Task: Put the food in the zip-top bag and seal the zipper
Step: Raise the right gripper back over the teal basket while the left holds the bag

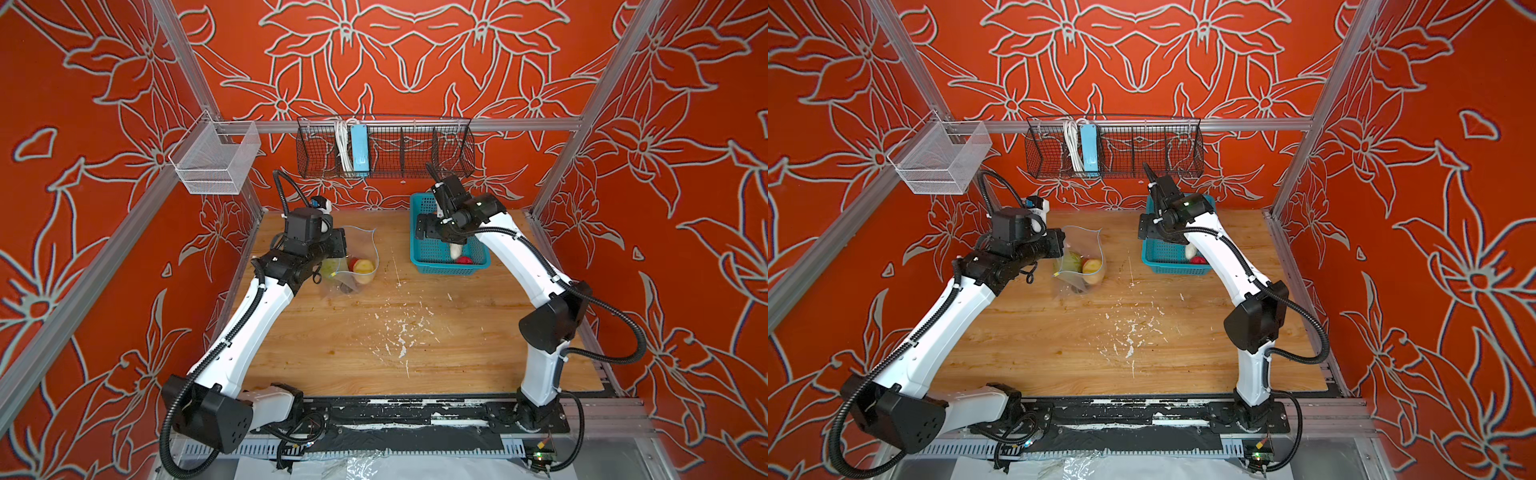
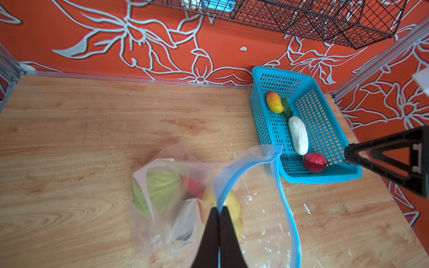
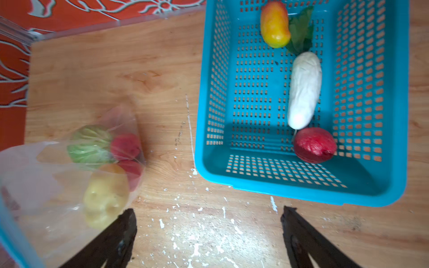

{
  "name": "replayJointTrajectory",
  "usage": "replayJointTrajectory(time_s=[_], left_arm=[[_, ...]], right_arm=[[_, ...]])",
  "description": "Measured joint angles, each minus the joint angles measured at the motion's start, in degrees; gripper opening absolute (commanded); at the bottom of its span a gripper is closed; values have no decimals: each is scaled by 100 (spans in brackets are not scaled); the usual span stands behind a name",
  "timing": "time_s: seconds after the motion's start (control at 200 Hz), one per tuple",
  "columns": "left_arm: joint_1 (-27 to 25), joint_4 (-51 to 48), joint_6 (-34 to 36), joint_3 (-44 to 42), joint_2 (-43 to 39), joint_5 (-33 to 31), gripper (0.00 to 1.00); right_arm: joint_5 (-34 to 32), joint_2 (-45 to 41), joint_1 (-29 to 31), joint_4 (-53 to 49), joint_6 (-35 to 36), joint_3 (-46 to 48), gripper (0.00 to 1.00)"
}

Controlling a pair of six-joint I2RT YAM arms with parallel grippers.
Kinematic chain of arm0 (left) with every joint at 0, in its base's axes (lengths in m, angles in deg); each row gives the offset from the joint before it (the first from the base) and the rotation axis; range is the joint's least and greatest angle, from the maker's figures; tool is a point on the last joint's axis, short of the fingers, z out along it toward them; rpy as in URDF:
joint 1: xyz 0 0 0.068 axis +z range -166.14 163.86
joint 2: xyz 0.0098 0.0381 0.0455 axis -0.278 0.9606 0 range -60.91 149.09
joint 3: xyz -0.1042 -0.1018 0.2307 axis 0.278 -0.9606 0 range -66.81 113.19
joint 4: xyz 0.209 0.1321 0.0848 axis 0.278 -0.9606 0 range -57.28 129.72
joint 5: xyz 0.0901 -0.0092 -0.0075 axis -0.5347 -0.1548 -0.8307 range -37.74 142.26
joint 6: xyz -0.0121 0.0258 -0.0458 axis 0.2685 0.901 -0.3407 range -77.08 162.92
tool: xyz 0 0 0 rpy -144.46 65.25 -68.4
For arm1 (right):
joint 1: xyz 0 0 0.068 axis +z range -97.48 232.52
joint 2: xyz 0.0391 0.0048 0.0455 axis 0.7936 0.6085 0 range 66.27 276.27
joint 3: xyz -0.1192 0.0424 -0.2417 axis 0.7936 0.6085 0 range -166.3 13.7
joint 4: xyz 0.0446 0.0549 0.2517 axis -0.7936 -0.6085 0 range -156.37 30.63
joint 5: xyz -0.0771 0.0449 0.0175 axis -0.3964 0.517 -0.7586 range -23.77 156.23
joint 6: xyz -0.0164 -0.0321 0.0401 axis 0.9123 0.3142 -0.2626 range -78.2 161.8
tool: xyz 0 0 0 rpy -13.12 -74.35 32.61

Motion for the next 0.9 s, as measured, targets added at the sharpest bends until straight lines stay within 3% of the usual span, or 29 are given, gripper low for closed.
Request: replayJointTrajectory(time_s=[0.44,0.896], left_arm=[[0,-2,-2,0,0,7,0],[0,31,-2,-50,-4,9,0]], right_arm=[[-428,619,-83,-1054,-20,-542,98],[-800,848,-221,-1381,-17,-339,98]])
